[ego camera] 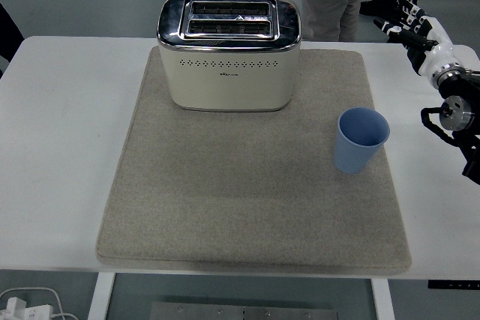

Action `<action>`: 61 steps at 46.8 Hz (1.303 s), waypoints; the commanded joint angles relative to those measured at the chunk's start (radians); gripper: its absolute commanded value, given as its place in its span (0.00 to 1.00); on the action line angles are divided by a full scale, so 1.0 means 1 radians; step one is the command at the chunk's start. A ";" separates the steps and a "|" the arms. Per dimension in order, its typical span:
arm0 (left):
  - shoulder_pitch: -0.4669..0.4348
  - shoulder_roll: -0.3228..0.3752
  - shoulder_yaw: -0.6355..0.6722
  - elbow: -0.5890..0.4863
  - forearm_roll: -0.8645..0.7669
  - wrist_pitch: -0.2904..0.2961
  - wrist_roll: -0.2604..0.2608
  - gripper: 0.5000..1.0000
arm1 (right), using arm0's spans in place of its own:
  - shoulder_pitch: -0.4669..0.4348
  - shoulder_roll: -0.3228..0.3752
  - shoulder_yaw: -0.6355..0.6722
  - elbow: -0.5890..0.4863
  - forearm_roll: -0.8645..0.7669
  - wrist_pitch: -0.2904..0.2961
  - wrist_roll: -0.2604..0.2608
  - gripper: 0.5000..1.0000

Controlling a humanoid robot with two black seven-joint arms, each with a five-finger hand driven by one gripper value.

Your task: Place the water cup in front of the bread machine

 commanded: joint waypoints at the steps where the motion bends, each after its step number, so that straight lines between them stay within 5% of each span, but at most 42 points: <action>1: 0.000 0.000 0.000 -0.002 0.000 0.000 0.000 1.00 | 0.001 -0.001 0.000 0.001 0.000 0.001 0.000 0.86; 20: 0.000 0.000 -0.002 -0.003 0.000 -0.002 0.001 1.00 | -0.005 -0.005 0.000 0.005 0.000 0.008 0.000 0.86; 29: 0.000 0.000 -0.002 -0.005 0.002 -0.002 0.001 1.00 | -0.008 -0.027 0.000 0.010 0.000 0.097 0.000 0.86; 43: 0.000 0.000 -0.003 -0.005 0.002 -0.002 0.001 1.00 | -0.093 -0.214 -0.001 0.168 -0.069 0.275 0.020 0.86; 61: 0.000 0.000 -0.003 -0.005 0.002 -0.002 0.001 1.00 | -0.186 -0.435 -0.003 0.340 -0.288 0.476 0.189 0.86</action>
